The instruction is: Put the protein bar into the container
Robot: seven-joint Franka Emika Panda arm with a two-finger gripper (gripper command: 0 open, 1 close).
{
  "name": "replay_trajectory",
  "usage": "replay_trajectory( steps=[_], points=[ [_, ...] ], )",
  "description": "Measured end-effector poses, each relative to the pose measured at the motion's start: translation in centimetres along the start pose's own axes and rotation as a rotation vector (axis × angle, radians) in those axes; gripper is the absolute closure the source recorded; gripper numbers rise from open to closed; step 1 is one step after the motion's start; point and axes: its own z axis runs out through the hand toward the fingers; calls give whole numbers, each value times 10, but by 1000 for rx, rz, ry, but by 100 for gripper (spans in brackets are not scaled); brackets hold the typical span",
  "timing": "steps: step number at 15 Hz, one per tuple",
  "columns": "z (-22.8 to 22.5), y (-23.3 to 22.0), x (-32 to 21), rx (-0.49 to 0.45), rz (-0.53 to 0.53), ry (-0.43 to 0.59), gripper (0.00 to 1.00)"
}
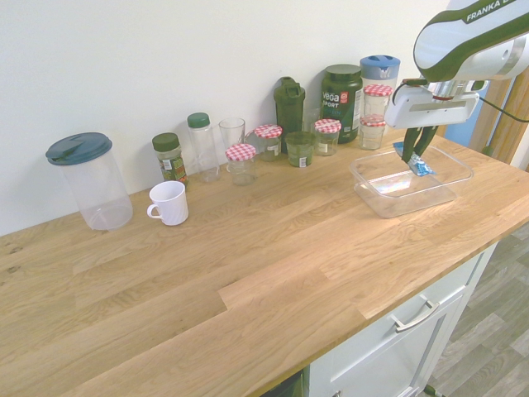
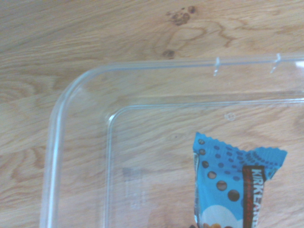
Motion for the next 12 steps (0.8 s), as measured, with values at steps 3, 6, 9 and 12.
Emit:
replay_trajectory(
  steps=[3, 6, 9, 12],
  points=[
    [11, 6, 19, -2, -3, -11, 100],
    [18, 6, 30, 1, -7, -16, 100],
    [22, 6, 38, 8, -9, -21, 100],
    [33, 7, 44, 4, -12, -35, 100]
  ],
)
